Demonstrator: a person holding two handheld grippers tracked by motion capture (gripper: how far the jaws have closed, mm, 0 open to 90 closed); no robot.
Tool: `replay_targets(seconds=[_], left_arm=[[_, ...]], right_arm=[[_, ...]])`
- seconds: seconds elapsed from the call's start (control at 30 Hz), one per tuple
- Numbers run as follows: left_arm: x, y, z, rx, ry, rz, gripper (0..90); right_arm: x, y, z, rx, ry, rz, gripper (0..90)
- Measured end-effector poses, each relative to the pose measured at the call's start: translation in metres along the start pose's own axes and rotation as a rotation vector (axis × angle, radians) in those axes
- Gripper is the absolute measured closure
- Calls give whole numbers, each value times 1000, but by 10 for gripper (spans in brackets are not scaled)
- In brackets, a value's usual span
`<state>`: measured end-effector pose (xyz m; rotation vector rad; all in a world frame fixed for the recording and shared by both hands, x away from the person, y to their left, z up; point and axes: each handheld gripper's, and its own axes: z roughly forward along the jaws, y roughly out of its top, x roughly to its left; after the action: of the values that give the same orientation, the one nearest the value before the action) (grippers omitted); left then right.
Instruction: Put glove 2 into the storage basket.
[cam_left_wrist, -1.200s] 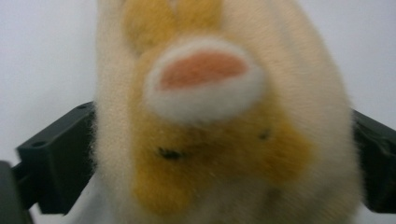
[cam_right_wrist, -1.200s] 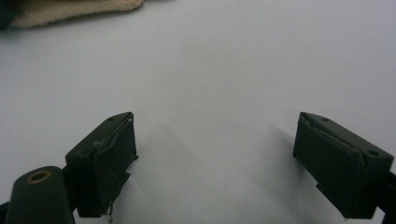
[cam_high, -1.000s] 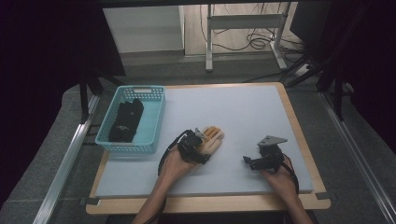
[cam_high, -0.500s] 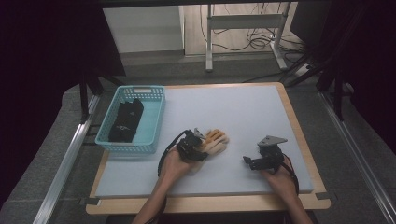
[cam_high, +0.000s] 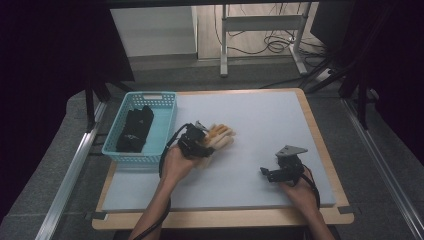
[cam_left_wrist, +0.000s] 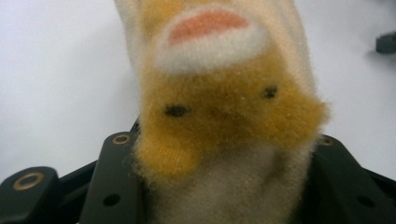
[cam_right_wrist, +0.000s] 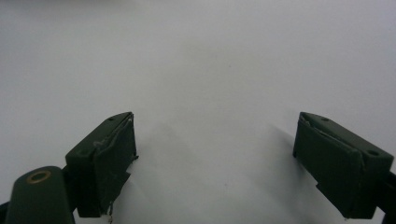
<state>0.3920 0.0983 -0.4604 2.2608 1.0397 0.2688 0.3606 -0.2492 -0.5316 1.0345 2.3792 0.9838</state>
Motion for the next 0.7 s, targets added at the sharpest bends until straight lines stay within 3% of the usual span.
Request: replay_targets(seconds=[0.37, 0.7], left_arm=[[51, 12, -52, -20, 115, -76, 511], [106, -6, -75, -11, 228, -194, 507]], right_arm=[[0, 0, 0, 0, 0, 0, 129], [0, 0, 0, 0, 0, -2, 129]])
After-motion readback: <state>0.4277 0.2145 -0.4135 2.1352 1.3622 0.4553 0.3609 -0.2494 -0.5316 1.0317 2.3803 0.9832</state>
